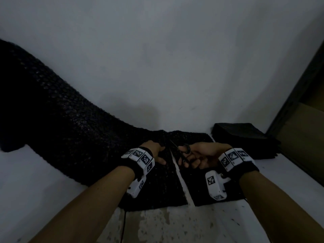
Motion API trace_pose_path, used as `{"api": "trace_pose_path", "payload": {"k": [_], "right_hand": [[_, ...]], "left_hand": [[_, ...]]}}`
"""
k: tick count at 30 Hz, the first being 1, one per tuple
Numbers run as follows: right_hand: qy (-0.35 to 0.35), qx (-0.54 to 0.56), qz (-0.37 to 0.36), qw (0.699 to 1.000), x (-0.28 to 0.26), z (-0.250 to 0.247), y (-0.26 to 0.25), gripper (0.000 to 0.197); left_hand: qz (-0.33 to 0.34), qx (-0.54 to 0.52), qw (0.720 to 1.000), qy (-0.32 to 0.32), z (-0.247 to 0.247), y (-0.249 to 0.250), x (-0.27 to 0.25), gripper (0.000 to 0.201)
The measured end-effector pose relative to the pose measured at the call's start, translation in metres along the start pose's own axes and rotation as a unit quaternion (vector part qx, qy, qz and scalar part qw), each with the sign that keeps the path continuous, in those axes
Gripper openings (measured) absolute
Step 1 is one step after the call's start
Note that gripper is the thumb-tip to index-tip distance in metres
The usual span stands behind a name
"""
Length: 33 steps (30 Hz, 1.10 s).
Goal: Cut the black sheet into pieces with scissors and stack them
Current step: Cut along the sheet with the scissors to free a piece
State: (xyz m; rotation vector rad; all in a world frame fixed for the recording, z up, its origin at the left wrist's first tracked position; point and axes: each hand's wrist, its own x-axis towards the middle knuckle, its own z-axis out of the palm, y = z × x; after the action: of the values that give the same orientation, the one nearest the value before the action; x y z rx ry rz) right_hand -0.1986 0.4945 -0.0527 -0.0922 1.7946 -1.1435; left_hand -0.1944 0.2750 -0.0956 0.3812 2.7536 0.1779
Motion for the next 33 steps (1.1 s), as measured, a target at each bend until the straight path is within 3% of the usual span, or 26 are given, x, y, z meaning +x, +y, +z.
{"api": "trace_pose_path", "payload": {"k": [21,30,33], "right_hand": [[0.050,-0.005,-0.028,0.998,0.062,-0.006,0.000,0.053],[0.078,-0.026,-0.028,0.996,0.068,-0.007,-0.003,0.049],[0.075,-0.030,-0.034,0.996,0.067,-0.009,-0.001,0.050]], "left_hand": [[-0.004,0.000,1.000,-0.003,0.002,-0.002,0.002,0.090],[-0.020,-0.009,1.000,0.007,-0.003,0.001,0.004,0.085],[-0.033,-0.014,0.998,0.042,-0.017,0.002,0.012,0.074]]}}
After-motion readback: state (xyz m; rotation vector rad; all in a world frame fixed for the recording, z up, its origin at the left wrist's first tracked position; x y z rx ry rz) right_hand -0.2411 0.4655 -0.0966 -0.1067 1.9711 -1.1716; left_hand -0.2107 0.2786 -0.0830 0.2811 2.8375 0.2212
